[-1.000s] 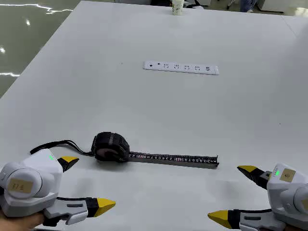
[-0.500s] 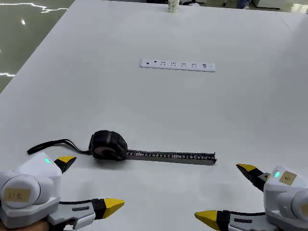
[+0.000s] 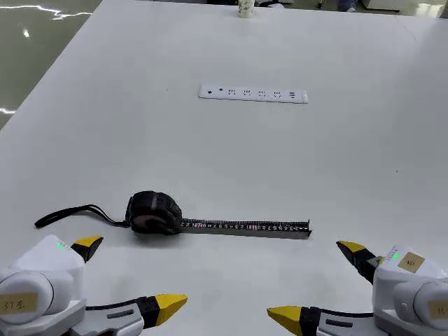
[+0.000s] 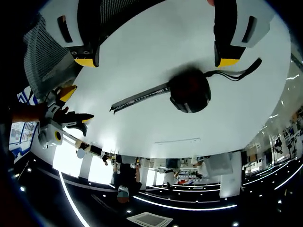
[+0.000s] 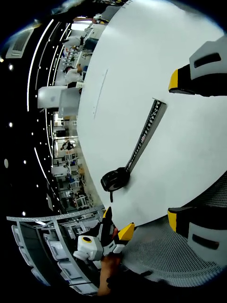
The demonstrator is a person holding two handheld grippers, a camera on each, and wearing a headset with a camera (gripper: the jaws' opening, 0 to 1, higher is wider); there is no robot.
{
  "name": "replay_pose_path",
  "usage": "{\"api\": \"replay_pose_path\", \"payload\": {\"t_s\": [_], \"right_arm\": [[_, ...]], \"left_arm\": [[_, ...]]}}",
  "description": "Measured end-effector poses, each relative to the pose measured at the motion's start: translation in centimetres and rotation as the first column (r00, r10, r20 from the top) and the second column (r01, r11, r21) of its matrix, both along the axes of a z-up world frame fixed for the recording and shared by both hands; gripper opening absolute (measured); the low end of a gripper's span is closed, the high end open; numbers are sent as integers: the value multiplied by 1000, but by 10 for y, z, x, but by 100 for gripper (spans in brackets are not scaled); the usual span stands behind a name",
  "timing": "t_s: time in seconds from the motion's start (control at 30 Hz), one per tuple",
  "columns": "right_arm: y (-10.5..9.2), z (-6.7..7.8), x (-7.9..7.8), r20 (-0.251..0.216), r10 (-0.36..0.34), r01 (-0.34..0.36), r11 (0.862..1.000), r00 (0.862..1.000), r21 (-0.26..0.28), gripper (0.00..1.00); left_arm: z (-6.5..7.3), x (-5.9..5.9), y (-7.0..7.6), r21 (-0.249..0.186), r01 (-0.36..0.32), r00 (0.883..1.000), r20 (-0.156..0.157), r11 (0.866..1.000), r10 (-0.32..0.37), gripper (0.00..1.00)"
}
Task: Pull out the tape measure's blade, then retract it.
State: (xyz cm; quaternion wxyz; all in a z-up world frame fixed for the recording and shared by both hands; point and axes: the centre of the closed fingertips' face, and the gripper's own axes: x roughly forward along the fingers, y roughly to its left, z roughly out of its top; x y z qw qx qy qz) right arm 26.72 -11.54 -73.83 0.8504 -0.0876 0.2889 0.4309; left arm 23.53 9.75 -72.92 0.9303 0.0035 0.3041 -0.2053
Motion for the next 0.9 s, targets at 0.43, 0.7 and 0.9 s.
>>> {"api": "replay_pose_path", "payload": {"t_s": [0.43,0.7,0.9], "right_arm": [[3,4,-2,-1,-35,35,999,999,18,99],[3,7,-2,3,-50,50,998,999,28,99],[3,7,-3,0,-55,55,998,999,28,99]], "left_arm": [[10,6,4,-13,-62,998,33,998,62,99],[8,3,1,-14,-71,997,18,997,71,99],[12,2,3,-19,-95,995,35,995,96,99]]}}
